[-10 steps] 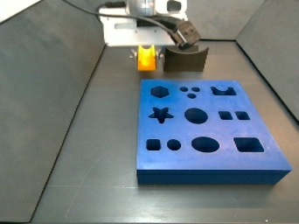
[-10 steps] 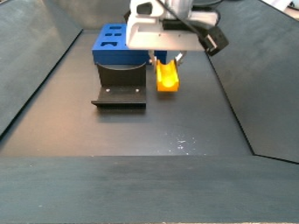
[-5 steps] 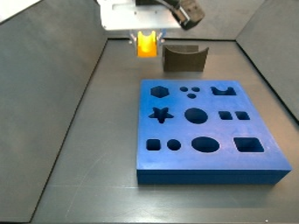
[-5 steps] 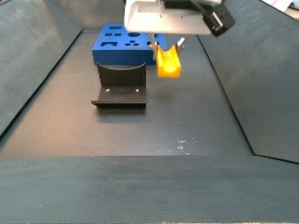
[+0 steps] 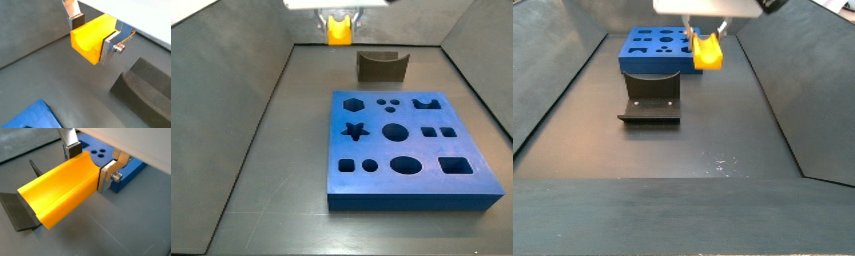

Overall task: Pick up the arch object. Move up. Place the arch object on the fixture. Regrasp the arch object. Move to above the board. Insert the arch object.
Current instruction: Place the arch object on the fixture.

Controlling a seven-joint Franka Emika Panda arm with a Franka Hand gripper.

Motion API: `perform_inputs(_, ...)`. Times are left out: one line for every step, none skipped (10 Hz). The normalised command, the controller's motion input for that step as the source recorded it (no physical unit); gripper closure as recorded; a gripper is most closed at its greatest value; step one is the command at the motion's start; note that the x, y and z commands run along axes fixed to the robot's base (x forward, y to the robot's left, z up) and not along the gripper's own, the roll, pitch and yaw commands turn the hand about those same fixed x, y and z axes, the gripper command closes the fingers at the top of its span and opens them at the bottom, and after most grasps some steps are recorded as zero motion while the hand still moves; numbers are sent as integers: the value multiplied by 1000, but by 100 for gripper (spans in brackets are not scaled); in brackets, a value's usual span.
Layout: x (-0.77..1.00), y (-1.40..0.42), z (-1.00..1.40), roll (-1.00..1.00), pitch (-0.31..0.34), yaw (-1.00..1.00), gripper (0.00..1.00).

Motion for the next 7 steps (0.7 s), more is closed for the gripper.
perform_inputs(-21,8,884,13,32,-14,100)
perform_inputs(-17,8,793,14,34,-15,100)
perform_inputs(-11,8,606,16,44,-17,100)
perform_inputs(-4,8,468,17,50,-19,100)
perform_inputs(3,8,281,19,65,-20,100)
perform_inputs(8,8,188,20,69,-21,100)
perform_inputs(1000,699,499,-90,144,-205,100)
